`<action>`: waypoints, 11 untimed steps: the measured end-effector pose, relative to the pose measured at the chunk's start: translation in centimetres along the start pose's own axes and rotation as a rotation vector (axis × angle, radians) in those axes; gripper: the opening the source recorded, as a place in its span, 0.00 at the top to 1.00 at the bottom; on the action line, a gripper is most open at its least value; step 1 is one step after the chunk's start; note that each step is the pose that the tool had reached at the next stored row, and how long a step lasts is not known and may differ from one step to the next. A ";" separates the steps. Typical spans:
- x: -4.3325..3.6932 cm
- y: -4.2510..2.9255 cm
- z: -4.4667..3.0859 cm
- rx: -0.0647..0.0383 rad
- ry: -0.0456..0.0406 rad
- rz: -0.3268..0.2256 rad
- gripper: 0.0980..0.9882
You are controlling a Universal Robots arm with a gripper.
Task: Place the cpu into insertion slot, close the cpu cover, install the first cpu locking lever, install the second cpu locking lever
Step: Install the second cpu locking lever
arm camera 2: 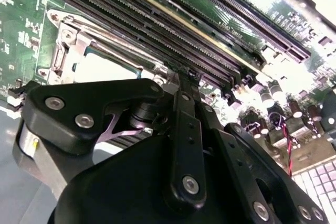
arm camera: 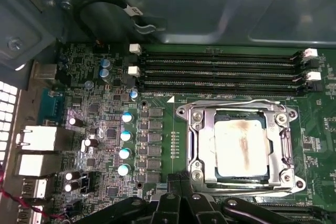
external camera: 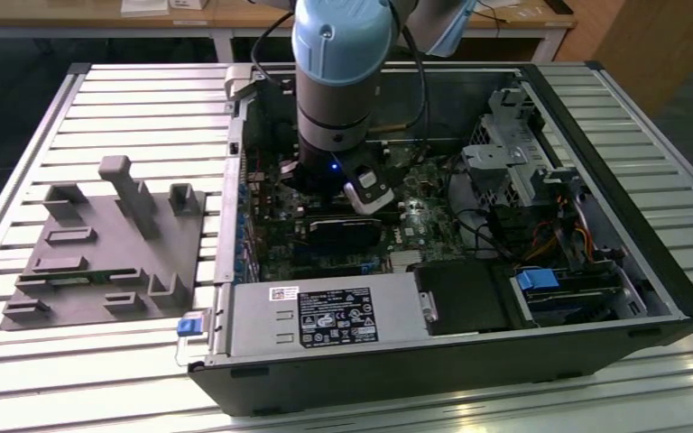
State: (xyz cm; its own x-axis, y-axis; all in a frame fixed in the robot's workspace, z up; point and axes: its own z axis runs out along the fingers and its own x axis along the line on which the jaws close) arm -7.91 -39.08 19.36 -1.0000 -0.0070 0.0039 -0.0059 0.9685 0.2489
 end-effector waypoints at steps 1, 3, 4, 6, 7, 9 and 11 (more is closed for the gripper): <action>0.00 0.04 -0.16 -0.001 0.0001 0.000 0.99; 0.01 0.11 -0.49 -0.002 0.0003 0.000 0.99; 0.01 0.16 -0.67 -0.003 0.0003 0.000 0.99; 0.01 0.27 -1.11 -0.003 0.0003 0.000 0.99; 0.01 0.32 -1.31 -0.003 0.0003 0.000 0.99; 0.01 0.41 -1.66 -0.003 0.0003 0.000 0.99; 0.01 0.49 -1.98 -0.003 0.0003 0.000 0.99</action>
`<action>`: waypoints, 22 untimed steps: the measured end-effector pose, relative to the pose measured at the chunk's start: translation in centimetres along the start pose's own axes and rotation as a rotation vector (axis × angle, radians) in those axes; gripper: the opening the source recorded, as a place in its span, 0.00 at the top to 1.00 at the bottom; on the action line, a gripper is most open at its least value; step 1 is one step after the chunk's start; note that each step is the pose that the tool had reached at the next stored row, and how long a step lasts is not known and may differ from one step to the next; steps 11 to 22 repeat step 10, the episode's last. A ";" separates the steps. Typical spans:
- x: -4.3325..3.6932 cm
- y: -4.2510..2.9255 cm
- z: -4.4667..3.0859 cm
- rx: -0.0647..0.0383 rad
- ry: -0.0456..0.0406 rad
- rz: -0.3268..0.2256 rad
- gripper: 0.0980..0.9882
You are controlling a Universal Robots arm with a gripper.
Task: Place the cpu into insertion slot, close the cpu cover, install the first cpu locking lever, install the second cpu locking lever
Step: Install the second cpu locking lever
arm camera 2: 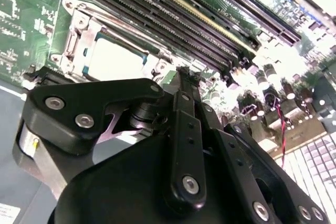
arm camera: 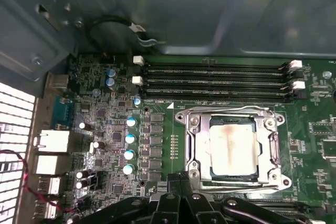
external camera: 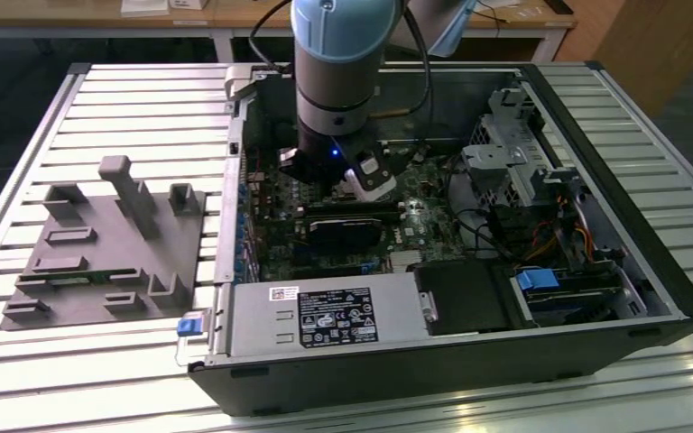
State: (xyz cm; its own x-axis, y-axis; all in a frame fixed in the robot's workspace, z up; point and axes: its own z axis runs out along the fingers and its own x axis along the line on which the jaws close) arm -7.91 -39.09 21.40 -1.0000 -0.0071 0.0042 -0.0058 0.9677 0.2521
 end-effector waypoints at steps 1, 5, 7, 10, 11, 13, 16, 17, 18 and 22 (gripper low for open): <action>0.00 0.04 -0.14 0.000 0.0000 0.000 0.99; 0.00 0.26 -0.96 0.000 0.0000 0.000 0.99; 0.00 0.29 -1.05 -0.001 -0.0001 0.000 0.99; 0.00 0.29 -1.05 -0.001 -0.0001 0.000 0.99; 0.00 0.29 -1.05 -0.001 -0.0001 0.000 0.99; 0.00 0.29 -1.05 -0.001 -0.0001 0.000 0.99; 0.00 0.29 -1.05 -0.001 -0.0001 0.000 0.99; 0.00 0.29 -1.05 -0.001 -0.0001 0.000 0.99; 0.00 0.29 -1.05 -0.001 -0.0001 0.000 0.99; 0.00 0.29 -1.05 -0.001 -0.0001 0.000 0.99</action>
